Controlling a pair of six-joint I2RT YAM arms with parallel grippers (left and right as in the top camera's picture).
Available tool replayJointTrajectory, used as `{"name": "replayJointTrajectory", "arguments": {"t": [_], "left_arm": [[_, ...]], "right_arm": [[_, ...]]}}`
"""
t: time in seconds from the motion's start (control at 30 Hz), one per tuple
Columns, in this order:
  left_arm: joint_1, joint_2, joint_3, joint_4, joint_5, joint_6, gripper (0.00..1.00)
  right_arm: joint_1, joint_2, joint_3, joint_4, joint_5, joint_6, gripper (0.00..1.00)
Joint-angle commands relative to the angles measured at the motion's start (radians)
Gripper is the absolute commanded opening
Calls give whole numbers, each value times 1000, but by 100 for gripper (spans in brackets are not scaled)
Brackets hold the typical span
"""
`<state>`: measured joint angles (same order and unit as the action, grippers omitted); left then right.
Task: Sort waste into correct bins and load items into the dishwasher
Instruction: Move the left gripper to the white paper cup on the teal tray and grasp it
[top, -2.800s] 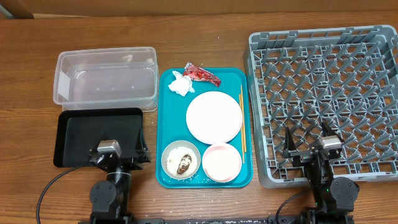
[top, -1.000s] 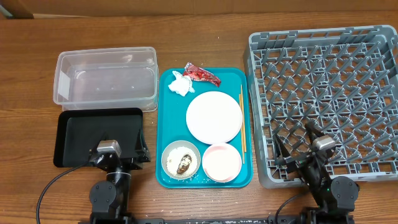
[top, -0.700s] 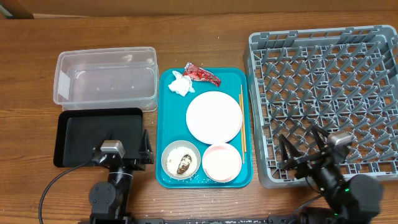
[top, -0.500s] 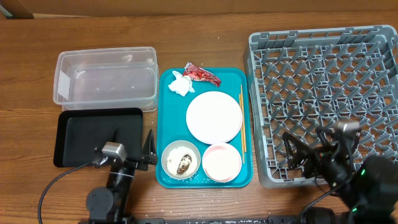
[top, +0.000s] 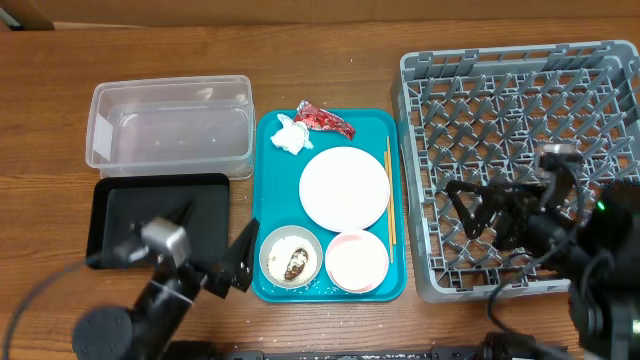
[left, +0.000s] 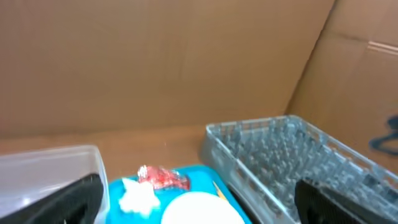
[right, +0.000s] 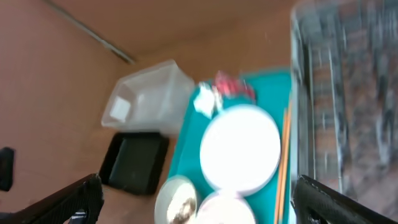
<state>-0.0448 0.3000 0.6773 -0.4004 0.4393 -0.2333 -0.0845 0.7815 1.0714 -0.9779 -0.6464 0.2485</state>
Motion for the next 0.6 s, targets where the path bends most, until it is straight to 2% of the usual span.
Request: {"name": "replayJointTrajectory", "arguments": {"t": [0.0, 0.13, 0.23, 0.27, 0.3, 0.43, 0.57], "left_arm": [[5, 209, 198, -186, 33, 3, 100], [5, 423, 372, -391, 32, 92, 100], [5, 546, 451, -457, 53, 106, 100], [5, 573, 464, -457, 83, 106, 100], [5, 622, 480, -447, 175, 103, 100], [5, 689, 486, -383, 364, 98, 100], [5, 710, 488, -360, 391, 98, 100]], "right_arm": [[16, 65, 45, -79, 17, 77, 100], [128, 107, 45, -184, 115, 71, 100], [267, 124, 45, -229, 256, 87, 100], [317, 129, 45, -237, 307, 98, 100], [433, 139, 45, -245, 411, 118, 100], [666, 181, 45, -226, 600, 157, 100], [816, 257, 45, -159, 636, 157, 100]]}}
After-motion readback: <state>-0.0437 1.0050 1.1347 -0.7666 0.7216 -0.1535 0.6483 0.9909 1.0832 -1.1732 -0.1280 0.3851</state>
